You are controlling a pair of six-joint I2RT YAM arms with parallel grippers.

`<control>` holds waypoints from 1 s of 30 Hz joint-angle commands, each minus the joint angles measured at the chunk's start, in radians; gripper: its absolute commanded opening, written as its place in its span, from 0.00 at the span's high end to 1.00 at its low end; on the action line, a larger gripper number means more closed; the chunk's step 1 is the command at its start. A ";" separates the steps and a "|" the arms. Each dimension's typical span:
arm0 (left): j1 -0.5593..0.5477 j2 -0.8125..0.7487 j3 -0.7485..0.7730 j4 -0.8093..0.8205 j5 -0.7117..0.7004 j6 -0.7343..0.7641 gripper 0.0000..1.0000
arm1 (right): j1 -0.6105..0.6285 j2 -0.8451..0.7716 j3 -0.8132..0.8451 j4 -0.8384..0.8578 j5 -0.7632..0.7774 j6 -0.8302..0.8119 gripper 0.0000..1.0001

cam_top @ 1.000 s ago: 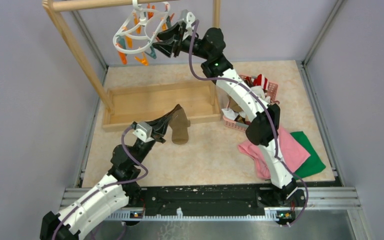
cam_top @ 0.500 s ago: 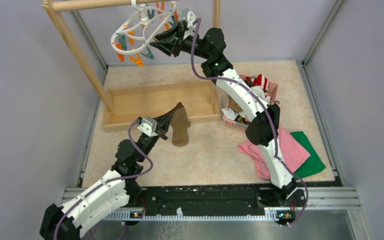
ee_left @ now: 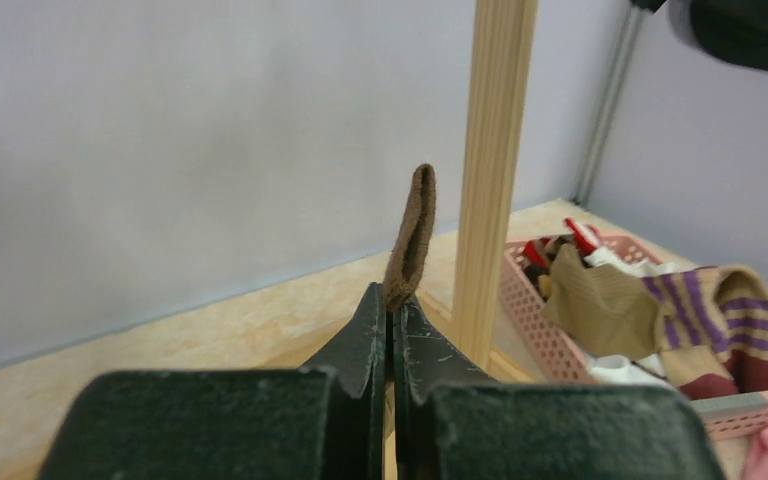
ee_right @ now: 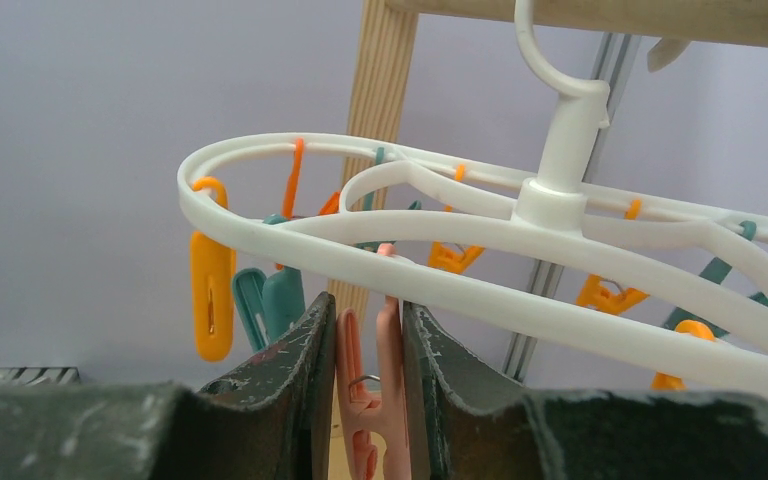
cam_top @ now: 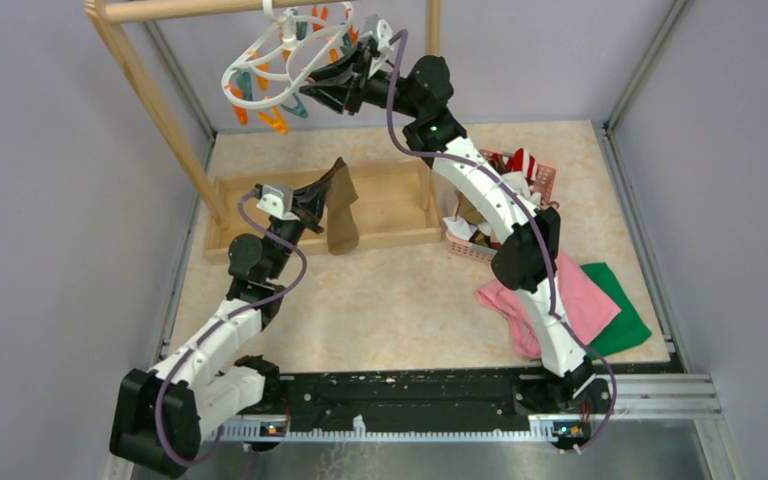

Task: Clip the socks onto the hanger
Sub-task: Open the clamp at the hanger.

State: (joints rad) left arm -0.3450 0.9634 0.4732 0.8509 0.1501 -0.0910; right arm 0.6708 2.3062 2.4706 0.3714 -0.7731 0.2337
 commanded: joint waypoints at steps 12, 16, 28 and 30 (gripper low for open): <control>0.317 0.520 0.178 0.941 0.797 -0.828 1.00 | -0.010 -0.055 -0.007 0.018 -0.134 0.071 0.90; 0.327 0.585 0.240 0.942 0.821 -0.842 1.00 | -0.013 -0.057 -0.010 0.018 -0.142 0.078 0.90; 0.366 0.695 0.459 0.944 0.826 -0.982 1.00 | -0.017 -0.056 -0.013 0.028 -0.144 0.115 0.90; 0.375 0.702 0.488 0.944 0.822 -0.999 1.00 | -0.018 -0.057 -0.013 0.027 -0.144 0.124 0.90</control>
State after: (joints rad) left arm 0.0006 1.6535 0.8867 1.4593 0.9653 -1.0294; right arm 0.6514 2.3054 2.4680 0.4084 -0.8242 0.3149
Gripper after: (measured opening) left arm 0.014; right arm 0.258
